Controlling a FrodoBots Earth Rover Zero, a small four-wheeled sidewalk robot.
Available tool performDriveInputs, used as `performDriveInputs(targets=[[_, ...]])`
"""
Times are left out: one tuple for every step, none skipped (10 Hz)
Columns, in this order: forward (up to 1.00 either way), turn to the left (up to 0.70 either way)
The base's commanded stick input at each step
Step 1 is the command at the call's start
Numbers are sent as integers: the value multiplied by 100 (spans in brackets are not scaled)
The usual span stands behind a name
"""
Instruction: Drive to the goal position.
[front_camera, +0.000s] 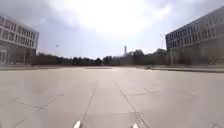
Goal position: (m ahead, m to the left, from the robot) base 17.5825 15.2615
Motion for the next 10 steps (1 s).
performDriveInputs(targets=[[70, -1], [70, -1], [70, -1], [70, -1], [70, -1], [70, -1], [70, -1], [70, -1], [70, -1], [70, -1]])
